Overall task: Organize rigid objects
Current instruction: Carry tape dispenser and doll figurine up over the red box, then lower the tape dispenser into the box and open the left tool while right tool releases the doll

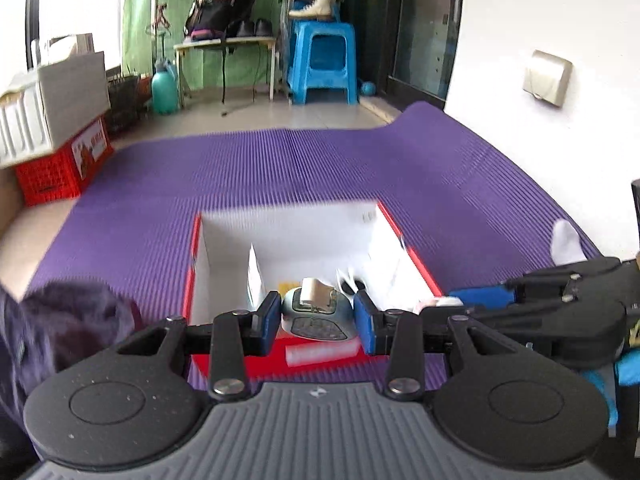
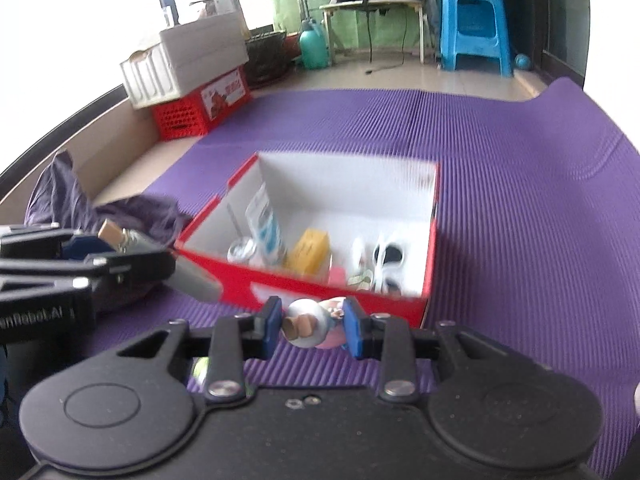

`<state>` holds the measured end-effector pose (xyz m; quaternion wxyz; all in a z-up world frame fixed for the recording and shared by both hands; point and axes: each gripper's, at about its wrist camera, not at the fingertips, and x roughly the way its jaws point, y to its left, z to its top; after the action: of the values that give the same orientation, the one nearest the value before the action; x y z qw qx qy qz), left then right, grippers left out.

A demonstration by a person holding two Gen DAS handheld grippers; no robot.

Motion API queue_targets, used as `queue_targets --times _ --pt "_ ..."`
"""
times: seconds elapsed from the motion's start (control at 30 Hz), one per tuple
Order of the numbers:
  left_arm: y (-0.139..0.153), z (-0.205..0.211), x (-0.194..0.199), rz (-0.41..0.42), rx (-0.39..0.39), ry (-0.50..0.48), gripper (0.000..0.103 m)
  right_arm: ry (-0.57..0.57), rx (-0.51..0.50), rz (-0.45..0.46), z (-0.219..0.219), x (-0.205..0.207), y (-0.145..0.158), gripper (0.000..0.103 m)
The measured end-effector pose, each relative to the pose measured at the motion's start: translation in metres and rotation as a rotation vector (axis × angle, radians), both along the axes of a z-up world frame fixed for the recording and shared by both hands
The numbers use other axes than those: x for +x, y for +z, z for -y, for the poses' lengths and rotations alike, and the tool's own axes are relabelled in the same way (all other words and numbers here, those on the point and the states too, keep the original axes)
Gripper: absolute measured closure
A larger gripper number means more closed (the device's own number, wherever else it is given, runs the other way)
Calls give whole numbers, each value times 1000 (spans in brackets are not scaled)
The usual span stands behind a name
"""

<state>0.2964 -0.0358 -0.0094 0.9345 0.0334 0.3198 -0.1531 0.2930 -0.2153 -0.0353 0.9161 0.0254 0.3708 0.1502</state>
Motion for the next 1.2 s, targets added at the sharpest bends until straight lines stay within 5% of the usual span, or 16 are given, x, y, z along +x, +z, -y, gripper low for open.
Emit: queue_targets --times 0.3,0.67,1.2 --pt "-8 16 79 -34 22 19 65 -29 -41 7 -3 58 -5 71" --pt "-58 37 158 -120 60 47 65 -37 -86 -82 -15 104 -58 71" --pt "-109 48 194 -221 103 44 65 -14 -122 -116 -31 132 -93 71"
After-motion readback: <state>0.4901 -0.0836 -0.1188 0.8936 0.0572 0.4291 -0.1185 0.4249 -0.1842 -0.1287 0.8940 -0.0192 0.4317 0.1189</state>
